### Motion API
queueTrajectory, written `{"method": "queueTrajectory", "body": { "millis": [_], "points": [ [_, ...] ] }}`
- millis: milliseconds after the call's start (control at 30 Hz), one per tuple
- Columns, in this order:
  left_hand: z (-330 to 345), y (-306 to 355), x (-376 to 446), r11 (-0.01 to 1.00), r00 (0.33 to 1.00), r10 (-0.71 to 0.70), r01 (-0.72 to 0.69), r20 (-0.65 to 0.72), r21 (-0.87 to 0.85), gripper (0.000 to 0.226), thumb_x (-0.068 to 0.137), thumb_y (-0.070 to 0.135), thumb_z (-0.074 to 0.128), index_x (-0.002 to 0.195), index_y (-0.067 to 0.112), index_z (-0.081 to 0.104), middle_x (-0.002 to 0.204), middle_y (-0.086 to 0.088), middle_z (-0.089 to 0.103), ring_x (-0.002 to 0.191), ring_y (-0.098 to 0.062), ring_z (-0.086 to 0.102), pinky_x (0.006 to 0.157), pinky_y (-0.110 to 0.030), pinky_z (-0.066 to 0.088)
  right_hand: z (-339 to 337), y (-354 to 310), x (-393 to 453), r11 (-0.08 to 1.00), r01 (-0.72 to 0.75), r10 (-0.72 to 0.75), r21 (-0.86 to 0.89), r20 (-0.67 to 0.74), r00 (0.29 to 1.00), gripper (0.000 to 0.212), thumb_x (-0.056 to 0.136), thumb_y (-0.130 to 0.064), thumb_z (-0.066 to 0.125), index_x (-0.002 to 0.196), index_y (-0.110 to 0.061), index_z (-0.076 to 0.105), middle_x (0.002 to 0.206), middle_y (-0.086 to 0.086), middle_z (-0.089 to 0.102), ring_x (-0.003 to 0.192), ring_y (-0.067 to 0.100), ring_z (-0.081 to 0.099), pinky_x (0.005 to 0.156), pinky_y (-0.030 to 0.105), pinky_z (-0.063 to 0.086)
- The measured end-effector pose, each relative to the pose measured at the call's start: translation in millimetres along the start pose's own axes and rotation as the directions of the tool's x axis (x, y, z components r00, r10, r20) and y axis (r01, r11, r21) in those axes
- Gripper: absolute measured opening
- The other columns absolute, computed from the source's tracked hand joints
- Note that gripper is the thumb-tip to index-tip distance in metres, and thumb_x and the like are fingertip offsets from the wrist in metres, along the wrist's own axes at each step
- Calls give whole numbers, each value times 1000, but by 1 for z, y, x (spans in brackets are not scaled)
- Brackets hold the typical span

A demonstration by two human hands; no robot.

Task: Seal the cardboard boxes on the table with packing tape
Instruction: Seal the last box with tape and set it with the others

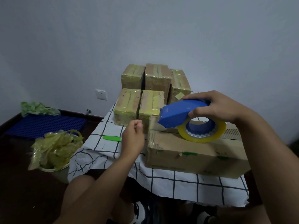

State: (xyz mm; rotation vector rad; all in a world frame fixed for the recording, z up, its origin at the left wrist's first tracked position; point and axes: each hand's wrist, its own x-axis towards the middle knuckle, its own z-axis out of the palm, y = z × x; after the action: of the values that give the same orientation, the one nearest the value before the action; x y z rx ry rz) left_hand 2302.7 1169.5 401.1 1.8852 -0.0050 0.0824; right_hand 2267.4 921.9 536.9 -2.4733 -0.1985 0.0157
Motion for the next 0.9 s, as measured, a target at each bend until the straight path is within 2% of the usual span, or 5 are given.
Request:
{"method": "queueTrajectory", "body": {
  "millis": [133,233,500,700,900],
  "points": [
    [4,8,-42,998,951,29,-47,309,52,84,82,74,50,152,34,25,147,11,42,131,-12,45,105,-38,42,1,0,-2,1000,-10,10,-1,-16,1000,48,68,-48,69,117,-48,64,113,-23,62,99,4,62,83,22,44],
    [13,-5,-50,977,925,98,-160,367,144,106,64,88,55,149,53,2,159,9,29,143,-16,33,111,-49,38,2,-1,-3,1000,-21,20,-3,-27,999,48,71,-46,73,118,-46,65,113,-23,62,98,5,62,82,23,45],
    [-3,4,-32,920,915,170,-280,366,272,84,92,60,51,156,34,3,151,-2,43,130,-20,48,102,-37,44,2,-16,-3,998,-44,42,-35,-61,997,43,82,-32,77,122,-40,63,108,-25,59,96,2,60,80,22,43],
    [-3,10,-27,748,838,317,-509,444,427,64,102,42,37,156,21,11,164,8,-10,150,-9,1,118,-35,22,3,-15,0,998,-61,59,-30,-57,997,53,69,-48,73,121,-42,63,111,-24,59,99,2,60,80,22,43],
    [6,16,-11,664,783,371,-600,500,446,68,94,45,38,154,26,12,160,2,22,147,-18,19,121,-44,17,3,-5,2,999,-37,35,-24,-63,997,48,82,-38,76,127,-38,62,116,-16,59,99,0,58,79,20,41]
  ]
}}
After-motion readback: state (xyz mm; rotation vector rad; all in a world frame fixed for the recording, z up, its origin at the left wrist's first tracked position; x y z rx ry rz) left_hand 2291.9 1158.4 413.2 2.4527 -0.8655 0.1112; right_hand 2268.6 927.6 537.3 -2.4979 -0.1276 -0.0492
